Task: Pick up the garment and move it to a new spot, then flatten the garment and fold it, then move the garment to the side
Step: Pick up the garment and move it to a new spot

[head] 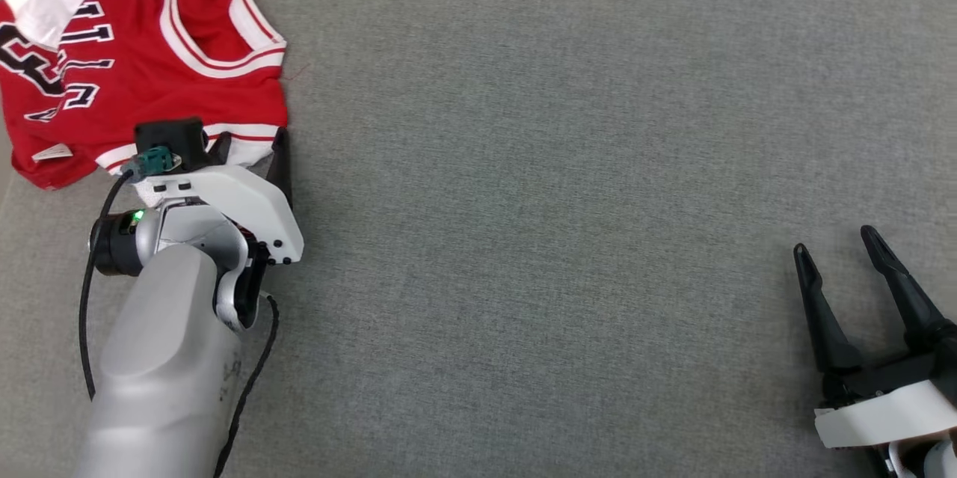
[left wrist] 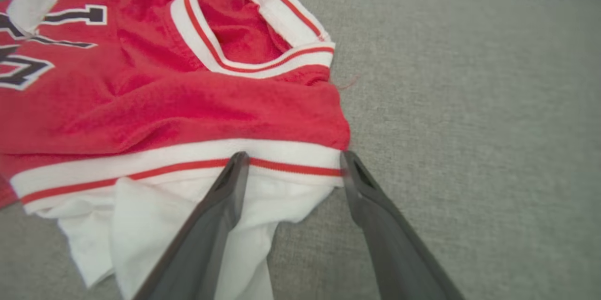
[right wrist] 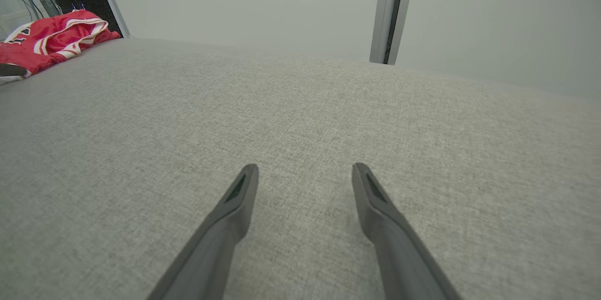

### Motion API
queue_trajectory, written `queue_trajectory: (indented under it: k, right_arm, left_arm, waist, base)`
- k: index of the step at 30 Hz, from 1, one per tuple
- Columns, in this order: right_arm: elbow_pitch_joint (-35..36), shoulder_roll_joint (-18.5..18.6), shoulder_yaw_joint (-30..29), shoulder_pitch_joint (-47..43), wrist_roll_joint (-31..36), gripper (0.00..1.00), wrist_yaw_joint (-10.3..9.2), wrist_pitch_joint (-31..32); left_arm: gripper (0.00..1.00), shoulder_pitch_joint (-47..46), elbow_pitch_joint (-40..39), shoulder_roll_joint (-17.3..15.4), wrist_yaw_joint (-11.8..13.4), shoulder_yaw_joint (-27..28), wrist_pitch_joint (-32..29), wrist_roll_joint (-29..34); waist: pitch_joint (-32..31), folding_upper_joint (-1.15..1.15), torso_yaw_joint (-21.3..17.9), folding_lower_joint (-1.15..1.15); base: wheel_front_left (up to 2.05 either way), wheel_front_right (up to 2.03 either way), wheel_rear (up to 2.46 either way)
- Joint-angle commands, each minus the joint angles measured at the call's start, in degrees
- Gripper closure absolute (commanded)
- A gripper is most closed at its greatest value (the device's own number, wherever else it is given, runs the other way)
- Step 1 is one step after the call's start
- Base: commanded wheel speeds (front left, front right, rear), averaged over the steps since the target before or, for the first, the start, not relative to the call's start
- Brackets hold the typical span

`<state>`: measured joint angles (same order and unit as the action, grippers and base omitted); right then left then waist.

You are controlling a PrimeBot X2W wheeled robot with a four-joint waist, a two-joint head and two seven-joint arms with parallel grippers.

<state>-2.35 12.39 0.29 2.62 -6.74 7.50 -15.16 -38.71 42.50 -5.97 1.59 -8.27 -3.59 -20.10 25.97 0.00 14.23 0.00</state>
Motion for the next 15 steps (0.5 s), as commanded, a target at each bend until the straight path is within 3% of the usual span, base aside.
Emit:
queue_trajectory:
  k: [1,2,8,15]
  right_arm:
    - [-0.5,0.0,-0.2,0.2,-0.4,0.00,-0.01,0.0]
    - [-0.5,-0.3,-0.1,0.3,-0.5,0.00,-0.01,0.0]
    - [-1.6,-1.7,0.0,-0.4,-0.8,0.00,-0.01,0.0]
    - [-3.3,-4.6,0.9,-1.9,-1.1,0.00,-0.01,0.0]
  left_arm:
    - [0.76,-1.6,2.4,-0.5,-0.1,0.1,-0.3,0.0]
    - [1.00,-2.1,4.1,-0.8,-0.4,0.0,-0.2,0.0]
    - [1.00,-3.6,8.2,-1.0,-2.2,-0.3,4.3,-0.3]
    - [1.00,-0.9,4.3,1.0,-5.4,-3.6,6.5,-0.3]
  waist:
    - [0.2,0.00,-1.3,0.00]
    - [-0.1,0.00,-1.6,0.00]
    - [-3.2,0.00,-2.5,0.00]
    - [-8.9,0.00,-3.8,0.00]
  base:
    - [0.00,0.00,0.00]
    - [0.00,0.00,0.00]
    - [0.00,0.00,0.00]
    - [0.00,0.00,0.00]
